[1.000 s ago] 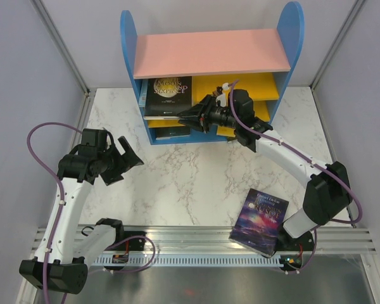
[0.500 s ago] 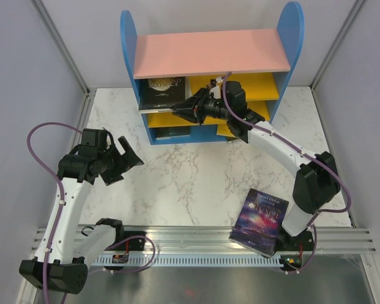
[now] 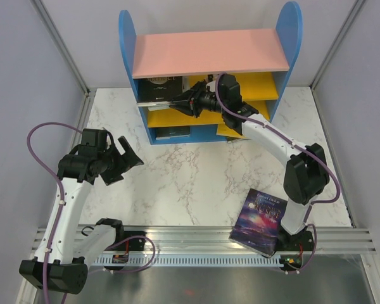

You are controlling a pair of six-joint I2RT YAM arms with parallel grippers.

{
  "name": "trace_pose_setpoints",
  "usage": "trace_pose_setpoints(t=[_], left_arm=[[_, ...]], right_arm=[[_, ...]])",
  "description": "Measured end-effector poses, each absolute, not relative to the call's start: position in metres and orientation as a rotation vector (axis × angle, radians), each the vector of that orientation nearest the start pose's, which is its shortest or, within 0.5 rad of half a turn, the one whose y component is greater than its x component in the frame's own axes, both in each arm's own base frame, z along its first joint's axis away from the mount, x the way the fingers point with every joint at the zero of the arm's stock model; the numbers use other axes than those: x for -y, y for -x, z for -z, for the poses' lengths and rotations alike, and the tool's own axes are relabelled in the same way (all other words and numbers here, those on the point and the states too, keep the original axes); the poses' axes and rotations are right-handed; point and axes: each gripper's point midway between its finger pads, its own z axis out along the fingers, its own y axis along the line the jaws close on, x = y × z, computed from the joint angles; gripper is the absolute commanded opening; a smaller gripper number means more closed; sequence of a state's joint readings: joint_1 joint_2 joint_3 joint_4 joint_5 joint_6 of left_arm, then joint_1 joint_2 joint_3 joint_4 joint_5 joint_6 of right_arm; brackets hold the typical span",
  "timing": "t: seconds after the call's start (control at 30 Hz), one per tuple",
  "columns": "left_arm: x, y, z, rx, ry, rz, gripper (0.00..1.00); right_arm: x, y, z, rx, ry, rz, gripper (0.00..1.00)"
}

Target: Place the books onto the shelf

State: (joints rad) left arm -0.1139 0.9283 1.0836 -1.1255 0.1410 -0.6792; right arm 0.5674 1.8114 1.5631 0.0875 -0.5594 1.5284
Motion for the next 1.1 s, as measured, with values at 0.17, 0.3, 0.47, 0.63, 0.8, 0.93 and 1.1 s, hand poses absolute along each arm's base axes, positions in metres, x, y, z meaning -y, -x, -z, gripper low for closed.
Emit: trace_pose_setpoints(t=[0.17,0.3,0.47,0.63,0.8,0.93,1.1], left_arm=[[0.074,-0.199,-0.203,-2.511,0.67,0.481,0.98],[0.074,-0.199,-0.203,-2.511,0.67,0.481,0.98],[0.074,-0.199,-0.203,-2.511,0.67,0.481,0.98],[0.074,-0.199,-0.203,-2.511,0.67,0.481,0.98],[0.074,-0.199,-0.202,-2.511,0.67,0.481,0.98],[0.074,-0.2,-0.202,-2.513,0.671,0.481,0.98],[0.074,-0.201,-0.202,-2.515,0.671,0.482,0.98]], right_arm=[[-0.396,-0.386,-0.34,-2.092,-0.546,-1.89,0.58],[-0.397,-0.386,-0.353,-2.049,-0.526,-1.938,0.73],[-0.395,-0.38,-0.354,-2.066,-0.557,-1.961,0.9],[-0.387,-0.356,-0.346,-2.122,-0.491,-1.95,0.97],[-0.371,-0.336,-0.348,-2.108,-0.407,-1.909,0.98],[-0.366,-0.335,-0.346,-2.103,-0.392,-1.889,0.97],[-0.365,-0.335,-0.343,-2.115,-0.392,-1.875,0.83]])
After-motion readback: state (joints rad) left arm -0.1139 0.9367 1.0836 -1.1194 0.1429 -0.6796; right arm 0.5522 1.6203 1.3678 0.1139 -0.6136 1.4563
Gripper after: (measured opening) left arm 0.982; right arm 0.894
